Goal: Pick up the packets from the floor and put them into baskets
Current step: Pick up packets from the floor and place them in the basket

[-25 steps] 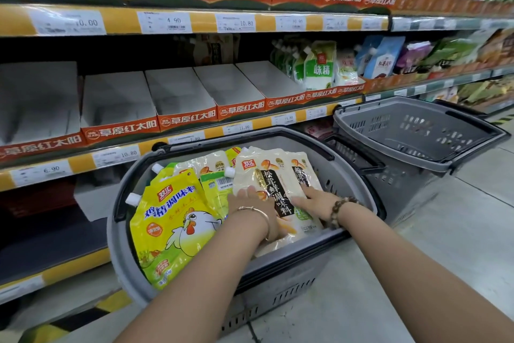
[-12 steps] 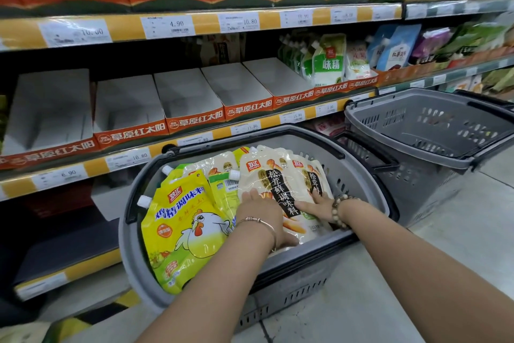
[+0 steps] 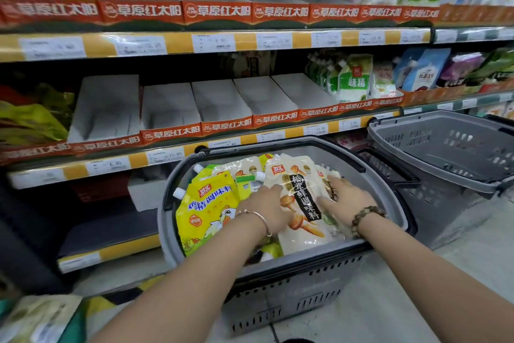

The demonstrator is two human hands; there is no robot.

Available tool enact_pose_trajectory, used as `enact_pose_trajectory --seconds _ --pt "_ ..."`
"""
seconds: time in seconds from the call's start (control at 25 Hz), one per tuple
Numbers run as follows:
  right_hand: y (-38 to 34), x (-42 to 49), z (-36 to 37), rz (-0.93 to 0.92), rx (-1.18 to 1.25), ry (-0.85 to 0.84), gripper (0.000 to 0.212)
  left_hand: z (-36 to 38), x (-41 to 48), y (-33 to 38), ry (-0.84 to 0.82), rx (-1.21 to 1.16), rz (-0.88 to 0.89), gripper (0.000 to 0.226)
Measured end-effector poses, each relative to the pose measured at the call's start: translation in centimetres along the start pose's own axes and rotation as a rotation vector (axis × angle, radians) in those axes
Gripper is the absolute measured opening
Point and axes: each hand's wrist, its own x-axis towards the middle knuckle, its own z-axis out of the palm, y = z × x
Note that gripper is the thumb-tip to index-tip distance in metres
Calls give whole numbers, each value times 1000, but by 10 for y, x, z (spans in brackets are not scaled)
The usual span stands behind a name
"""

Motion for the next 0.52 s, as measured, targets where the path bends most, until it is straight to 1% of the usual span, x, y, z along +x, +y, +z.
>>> enact_pose_trajectory --seconds 0.08,0.2,0.36,0.52 --pt "-15 -3 -7 -29 100 27 65 -19 -9 -19 71 -50 13 61" --pt "-68 -6 -12 -228 201 13 64 -42 -32 -56 142 -60 14 53" --pt "-173 -21 -2 -532 275 -48 61 -56 -88 -118 250 -146 -82 48" --pt "-267 -60 23 -811 232 -71 61 -45 -168 -184 437 -209 -248 45"
